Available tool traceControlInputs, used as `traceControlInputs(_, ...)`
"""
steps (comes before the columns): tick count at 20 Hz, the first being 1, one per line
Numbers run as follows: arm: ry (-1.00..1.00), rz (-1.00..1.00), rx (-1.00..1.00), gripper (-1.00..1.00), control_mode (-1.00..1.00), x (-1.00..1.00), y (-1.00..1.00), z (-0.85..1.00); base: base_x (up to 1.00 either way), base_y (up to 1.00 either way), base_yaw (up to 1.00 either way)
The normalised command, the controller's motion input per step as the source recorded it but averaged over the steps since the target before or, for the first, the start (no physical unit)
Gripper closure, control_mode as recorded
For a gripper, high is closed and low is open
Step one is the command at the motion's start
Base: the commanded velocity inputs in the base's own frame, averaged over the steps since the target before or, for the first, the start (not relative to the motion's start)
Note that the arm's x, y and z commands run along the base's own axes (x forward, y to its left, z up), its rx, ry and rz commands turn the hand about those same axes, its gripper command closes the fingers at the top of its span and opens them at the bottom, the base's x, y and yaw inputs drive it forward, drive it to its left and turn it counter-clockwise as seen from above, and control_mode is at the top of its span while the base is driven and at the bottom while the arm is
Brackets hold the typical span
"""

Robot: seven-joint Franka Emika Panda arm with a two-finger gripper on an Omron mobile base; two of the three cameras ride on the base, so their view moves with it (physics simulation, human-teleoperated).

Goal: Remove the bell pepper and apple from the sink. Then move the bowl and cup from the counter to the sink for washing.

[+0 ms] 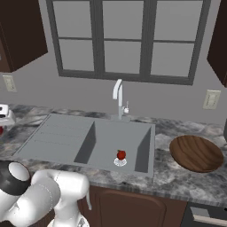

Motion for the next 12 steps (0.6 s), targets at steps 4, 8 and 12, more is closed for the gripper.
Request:
traceControlInputs(4,0.0,0.01,0.0,1.0,-1.0,0.2,0.3,-0.19,0.0,0.0,0.0)
traceControlInputs(8,0.0,0.01,0.0,1.0,-1.0,0.22,0.27,-0.24,0.0,0.0,0.0)
traceControlInputs(12,0.01,0.0,0.01,1.0,-1.0,0.29,0.28,-0.18,0.0,0.0,0.0)
